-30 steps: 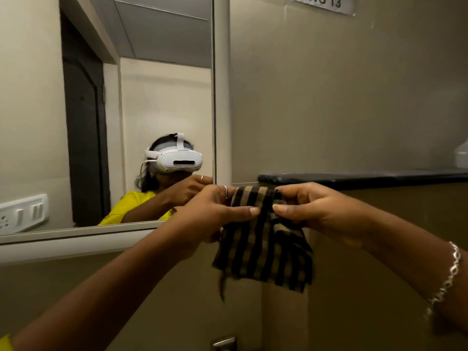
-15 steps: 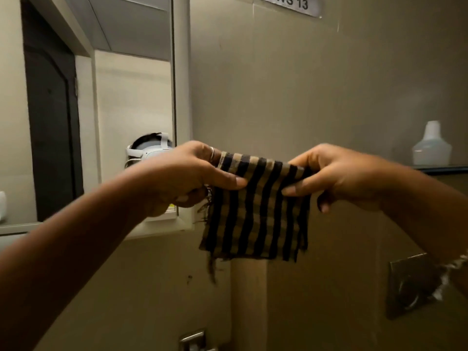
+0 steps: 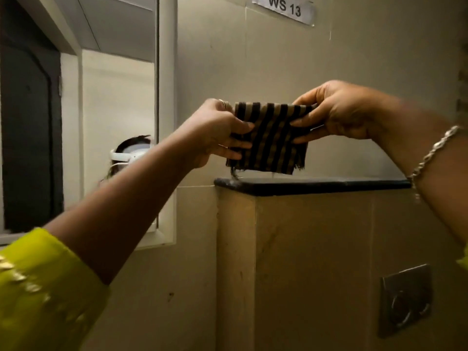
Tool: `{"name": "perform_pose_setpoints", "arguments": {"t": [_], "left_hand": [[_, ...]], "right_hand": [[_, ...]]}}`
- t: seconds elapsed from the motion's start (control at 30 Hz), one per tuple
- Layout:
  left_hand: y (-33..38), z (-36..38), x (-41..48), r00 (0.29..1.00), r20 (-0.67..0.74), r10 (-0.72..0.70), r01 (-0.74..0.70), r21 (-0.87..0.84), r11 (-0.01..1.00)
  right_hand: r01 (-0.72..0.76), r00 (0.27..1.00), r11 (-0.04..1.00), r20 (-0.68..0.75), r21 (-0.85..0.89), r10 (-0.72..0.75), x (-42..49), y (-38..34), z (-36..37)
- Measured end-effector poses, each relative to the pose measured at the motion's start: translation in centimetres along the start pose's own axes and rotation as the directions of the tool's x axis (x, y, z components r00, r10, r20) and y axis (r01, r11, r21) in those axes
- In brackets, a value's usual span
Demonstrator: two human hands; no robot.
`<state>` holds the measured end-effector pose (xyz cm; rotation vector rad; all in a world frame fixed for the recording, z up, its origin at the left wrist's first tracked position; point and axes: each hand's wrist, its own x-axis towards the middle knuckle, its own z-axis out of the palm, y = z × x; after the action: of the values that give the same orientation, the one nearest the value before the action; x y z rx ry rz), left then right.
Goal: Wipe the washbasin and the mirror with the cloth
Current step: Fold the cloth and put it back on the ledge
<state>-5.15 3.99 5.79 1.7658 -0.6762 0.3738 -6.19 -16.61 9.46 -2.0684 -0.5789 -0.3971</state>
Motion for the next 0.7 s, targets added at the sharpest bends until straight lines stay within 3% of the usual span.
{"name": "perform_pose_setpoints", "arguments": {"t": [0.13,0.23,0.37,0.47,0.7], "left_hand": [[-3.3,1.6,3.3,0.983,-0.073,0.168,-0.157,0.134,0.978],[-6.4,2.9,5.3,0.980,-0.085,0.182,-0.159,0.225,0.961],[-9.2,3.7,6.4,0.997,-0.014,0.075,-0.067,0.318,0.946],[-9.7,3.7,6.3,0.994,0.036,0.104,-0.110,0.411,0.905],[-8.4,4.0,5.7,0.983,-0.040,0.180,-0.097,0.718,0.689]], "right_hand": [[0.115,0.985,0.983,-0.111,-0.141,-0.131,4.0,3.1,0.2],[0.154,0.975,0.961,-0.122,-0.229,-0.185,6.0,6.9,0.7],[0.095,0.994,0.965,-0.035,-0.244,-0.106,6.4,11.3,1.3],[0.065,0.996,0.963,0.067,-0.262,-0.049,5.6,12.3,0.9],[0.056,0.994,0.943,0.105,-0.328,-0.022,4.5,12.3,0.1]]}}
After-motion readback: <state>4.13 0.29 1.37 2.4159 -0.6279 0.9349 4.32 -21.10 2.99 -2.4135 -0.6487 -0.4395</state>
